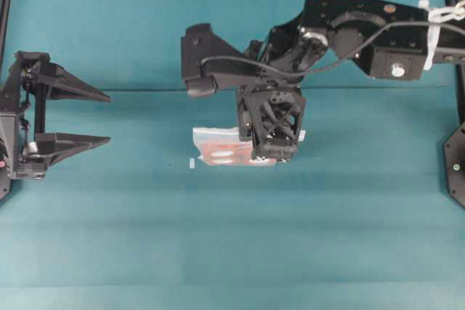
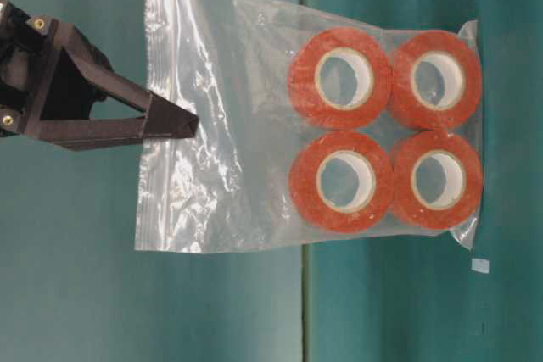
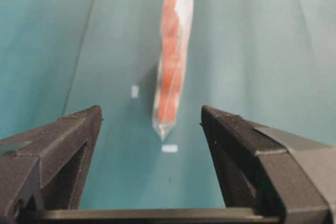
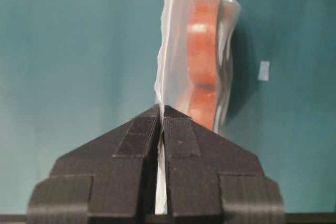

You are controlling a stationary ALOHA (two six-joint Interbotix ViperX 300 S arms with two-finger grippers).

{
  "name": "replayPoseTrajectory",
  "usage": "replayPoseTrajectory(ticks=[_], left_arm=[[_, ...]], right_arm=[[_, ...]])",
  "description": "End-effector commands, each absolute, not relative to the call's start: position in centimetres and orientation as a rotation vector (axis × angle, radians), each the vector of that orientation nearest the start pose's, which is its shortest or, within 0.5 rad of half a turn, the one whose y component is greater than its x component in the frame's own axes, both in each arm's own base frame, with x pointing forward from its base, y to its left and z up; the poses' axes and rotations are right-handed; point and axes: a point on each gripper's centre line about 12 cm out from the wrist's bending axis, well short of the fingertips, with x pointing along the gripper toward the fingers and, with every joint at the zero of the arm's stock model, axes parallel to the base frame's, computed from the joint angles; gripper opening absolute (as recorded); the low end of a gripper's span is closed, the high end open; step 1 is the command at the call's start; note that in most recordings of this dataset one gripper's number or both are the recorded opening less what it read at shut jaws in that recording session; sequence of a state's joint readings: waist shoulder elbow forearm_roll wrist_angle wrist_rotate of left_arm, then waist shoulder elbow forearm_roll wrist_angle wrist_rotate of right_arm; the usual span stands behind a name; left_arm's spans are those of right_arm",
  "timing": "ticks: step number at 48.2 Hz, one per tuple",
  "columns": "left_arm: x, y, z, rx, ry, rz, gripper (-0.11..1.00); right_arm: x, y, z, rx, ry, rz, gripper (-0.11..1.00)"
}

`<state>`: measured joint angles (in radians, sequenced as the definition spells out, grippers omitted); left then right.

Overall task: Hand over the clear zip bag and make it stand upright.
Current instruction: 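Open the left gripper and move it to the bag's bottom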

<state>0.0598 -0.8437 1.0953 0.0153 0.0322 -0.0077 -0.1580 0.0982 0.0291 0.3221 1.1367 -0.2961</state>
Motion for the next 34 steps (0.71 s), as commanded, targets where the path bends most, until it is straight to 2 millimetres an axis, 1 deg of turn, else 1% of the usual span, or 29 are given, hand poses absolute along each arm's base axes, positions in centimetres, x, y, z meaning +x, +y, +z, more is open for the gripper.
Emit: replayPoseTrajectory(ticks=[1,8,16,28,34], left_arm=[[22.3,1.4,26.2,0.002,0.289,0.06,0.83],[23.0,1.4,24.5,-0.008,0.317,0.06,0.83],[24.3,1.5,22.4,-0.011,0.328,0.059,0.84],[27.2,1.7,19.5,-0.017,0.396,0.058,0.88],[28.7,1.7,18.4,-0.019,0.418,0.058,0.9]], right_arm=[[42.4,-3.3,28.4,0.107,1.169,0.204,0.04],[42.4,-3.5,28.4,0.096,1.172,0.189,0.04],[42.6,-3.3,28.4,0.096,1.164,0.189,0.04],[42.6,-3.3,28.4,0.097,1.163,0.186,0.04],[42.5,-3.3,28.5,0.096,1.162,0.188,0.04]])
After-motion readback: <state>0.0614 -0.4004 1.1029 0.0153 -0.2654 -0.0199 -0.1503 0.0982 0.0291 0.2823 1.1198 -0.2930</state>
